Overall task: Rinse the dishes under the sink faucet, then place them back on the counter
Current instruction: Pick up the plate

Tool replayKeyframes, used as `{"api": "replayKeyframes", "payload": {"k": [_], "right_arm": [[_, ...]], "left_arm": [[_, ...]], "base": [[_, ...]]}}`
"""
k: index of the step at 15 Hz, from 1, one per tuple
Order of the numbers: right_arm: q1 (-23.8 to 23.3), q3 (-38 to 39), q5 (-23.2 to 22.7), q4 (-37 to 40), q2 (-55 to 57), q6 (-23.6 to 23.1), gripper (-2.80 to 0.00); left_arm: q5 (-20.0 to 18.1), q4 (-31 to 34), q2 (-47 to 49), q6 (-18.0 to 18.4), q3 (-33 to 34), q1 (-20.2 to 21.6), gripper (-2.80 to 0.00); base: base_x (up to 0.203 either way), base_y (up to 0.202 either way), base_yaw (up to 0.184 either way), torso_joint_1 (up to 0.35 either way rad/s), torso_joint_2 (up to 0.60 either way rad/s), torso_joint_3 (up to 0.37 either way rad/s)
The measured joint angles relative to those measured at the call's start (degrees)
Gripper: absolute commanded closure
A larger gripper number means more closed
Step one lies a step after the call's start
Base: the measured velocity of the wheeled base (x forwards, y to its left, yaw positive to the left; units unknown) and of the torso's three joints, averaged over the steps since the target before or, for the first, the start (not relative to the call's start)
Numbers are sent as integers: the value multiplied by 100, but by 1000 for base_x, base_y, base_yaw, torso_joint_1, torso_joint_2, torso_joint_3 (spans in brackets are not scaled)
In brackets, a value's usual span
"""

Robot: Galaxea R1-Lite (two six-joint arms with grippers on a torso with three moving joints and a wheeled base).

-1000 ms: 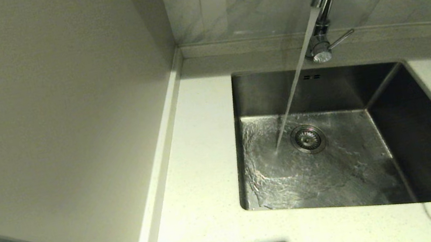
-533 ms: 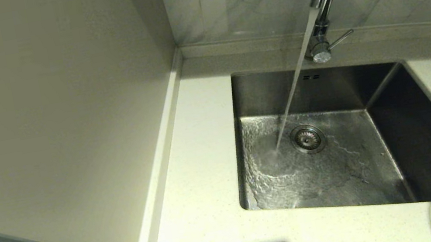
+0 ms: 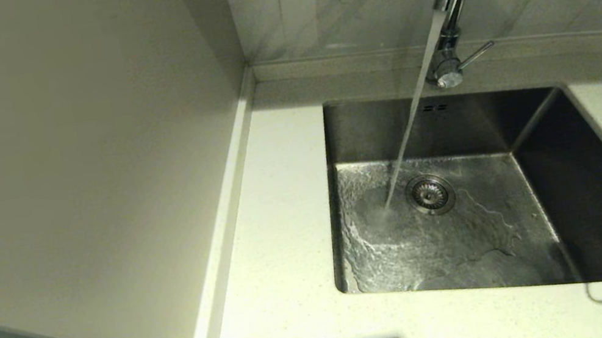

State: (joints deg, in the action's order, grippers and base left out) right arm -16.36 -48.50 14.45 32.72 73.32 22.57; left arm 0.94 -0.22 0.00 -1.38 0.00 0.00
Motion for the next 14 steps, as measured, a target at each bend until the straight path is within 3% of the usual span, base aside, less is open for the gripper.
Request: {"api": "replayKeyframes", "payload": {"k": [2, 5, 11, 14], "right_arm": [[-4, 88, 322, -14, 66, 241, -280], [-6, 244, 407, -20, 117, 592, -280], [11, 321, -51, -30, 162, 680, -280], [11, 344, -74, -30, 206, 1002, -280]], "left_arm": [[0, -2, 0, 0, 0, 0, 0], [1, 0, 0, 0, 0, 0, 0], [0, 0, 0, 0, 0, 0, 0], [0, -2, 0, 0, 0, -2, 0]], "base": [[0, 0, 0, 0, 0, 0], [0, 0, 0, 0, 0, 0], [0, 0, 0, 0, 0, 0], [0, 0, 0, 0, 0, 0]]}}
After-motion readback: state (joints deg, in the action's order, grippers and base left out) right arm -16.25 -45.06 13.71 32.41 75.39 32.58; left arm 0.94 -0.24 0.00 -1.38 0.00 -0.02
